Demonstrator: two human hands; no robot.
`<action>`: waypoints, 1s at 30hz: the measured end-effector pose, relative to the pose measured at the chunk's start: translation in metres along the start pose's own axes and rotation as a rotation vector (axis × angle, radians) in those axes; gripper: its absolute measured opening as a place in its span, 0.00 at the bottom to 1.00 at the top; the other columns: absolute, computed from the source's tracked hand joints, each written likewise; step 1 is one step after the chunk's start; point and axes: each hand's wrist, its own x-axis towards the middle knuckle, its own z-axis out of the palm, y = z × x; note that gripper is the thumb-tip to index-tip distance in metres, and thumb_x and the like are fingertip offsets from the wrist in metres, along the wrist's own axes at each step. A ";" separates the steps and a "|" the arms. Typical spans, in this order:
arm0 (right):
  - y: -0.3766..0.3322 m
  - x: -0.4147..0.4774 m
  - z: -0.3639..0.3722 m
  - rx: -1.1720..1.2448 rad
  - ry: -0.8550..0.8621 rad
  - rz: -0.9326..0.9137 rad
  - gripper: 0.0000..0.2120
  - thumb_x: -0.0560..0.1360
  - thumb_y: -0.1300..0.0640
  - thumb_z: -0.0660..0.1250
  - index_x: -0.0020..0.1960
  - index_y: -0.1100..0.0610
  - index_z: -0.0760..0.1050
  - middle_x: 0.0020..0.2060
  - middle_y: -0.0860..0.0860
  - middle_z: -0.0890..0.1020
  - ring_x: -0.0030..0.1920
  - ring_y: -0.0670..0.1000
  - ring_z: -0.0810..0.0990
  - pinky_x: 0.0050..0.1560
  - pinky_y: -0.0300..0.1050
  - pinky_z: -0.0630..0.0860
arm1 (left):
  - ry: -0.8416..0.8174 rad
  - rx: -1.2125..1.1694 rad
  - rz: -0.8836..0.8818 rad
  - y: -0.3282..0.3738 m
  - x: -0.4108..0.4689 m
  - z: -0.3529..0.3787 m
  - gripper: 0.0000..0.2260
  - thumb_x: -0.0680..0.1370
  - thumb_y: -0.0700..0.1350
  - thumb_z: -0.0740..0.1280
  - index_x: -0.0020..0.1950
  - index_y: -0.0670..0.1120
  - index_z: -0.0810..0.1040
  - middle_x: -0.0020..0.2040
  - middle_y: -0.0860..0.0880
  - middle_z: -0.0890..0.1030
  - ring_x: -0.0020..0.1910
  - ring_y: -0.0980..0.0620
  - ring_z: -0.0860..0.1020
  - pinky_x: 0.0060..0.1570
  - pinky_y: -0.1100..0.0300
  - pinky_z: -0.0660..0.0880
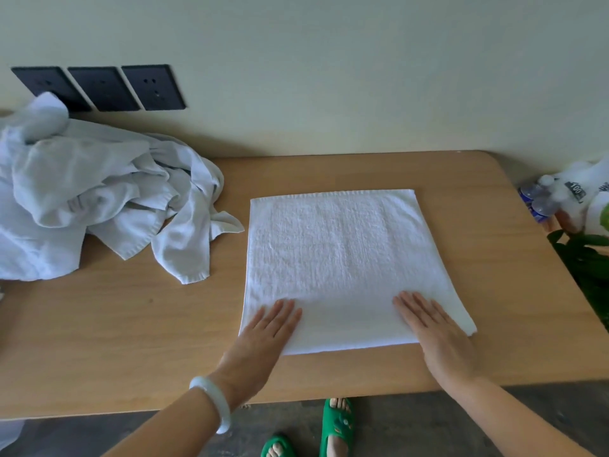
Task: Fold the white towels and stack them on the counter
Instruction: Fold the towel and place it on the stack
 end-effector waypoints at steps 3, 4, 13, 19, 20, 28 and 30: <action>0.009 -0.007 -0.032 0.100 -0.200 -0.001 0.37 0.69 0.77 0.67 0.70 0.48 0.67 0.67 0.41 0.69 0.67 0.45 0.73 0.73 0.32 0.53 | -0.161 -0.051 0.034 -0.009 -0.021 -0.015 0.52 0.52 0.32 0.71 0.77 0.45 0.62 0.73 0.48 0.70 0.71 0.50 0.69 0.68 0.56 0.66; 0.015 -0.010 -0.048 0.132 -0.338 -0.028 0.34 0.75 0.72 0.63 0.71 0.41 0.66 0.67 0.35 0.67 0.68 0.40 0.71 0.71 0.30 0.56 | -0.149 -0.094 0.061 -0.009 -0.030 -0.022 0.50 0.57 0.31 0.71 0.78 0.49 0.61 0.76 0.52 0.64 0.74 0.54 0.65 0.72 0.60 0.59; 0.042 0.047 -0.123 0.812 -0.648 0.423 0.06 0.73 0.54 0.72 0.50 0.52 0.83 0.44 0.44 0.86 0.46 0.43 0.83 0.45 0.35 0.75 | -0.106 -1.215 -0.388 -0.081 -0.016 -0.077 0.10 0.73 0.41 0.66 0.42 0.56 0.84 0.37 0.60 0.80 0.40 0.63 0.75 0.48 0.61 0.71; 0.039 0.085 -0.080 1.279 -0.279 0.827 0.11 0.76 0.59 0.69 0.55 0.63 0.80 0.48 0.60 0.85 0.50 0.61 0.84 0.51 0.54 0.78 | 0.164 -1.560 -0.815 -0.095 0.045 -0.059 0.12 0.74 0.40 0.71 0.52 0.33 0.80 0.48 0.38 0.83 0.49 0.40 0.81 0.56 0.45 0.77; 0.035 0.086 -0.071 1.245 -0.264 0.861 0.09 0.76 0.59 0.68 0.54 0.63 0.80 0.46 0.59 0.85 0.47 0.60 0.84 0.46 0.51 0.78 | 0.172 -1.520 -0.867 -0.091 0.050 -0.051 0.09 0.75 0.40 0.71 0.51 0.35 0.81 0.48 0.37 0.84 0.49 0.39 0.82 0.55 0.43 0.78; 0.044 0.099 -0.063 0.846 0.012 0.791 0.16 0.79 0.52 0.64 0.46 0.66 0.72 0.35 0.60 0.74 0.37 0.54 0.72 0.36 0.48 0.64 | 0.409 -1.089 -0.794 -0.089 0.064 -0.050 0.02 0.79 0.46 0.66 0.49 0.48 0.76 0.38 0.50 0.76 0.40 0.49 0.75 0.41 0.54 0.70; 0.048 0.113 -0.059 0.850 0.080 0.817 0.16 0.80 0.53 0.63 0.46 0.67 0.71 0.36 0.62 0.75 0.36 0.54 0.73 0.35 0.47 0.64 | 0.434 -1.045 -0.793 -0.102 0.079 -0.050 0.03 0.79 0.47 0.67 0.48 0.48 0.77 0.40 0.48 0.78 0.41 0.47 0.76 0.42 0.52 0.70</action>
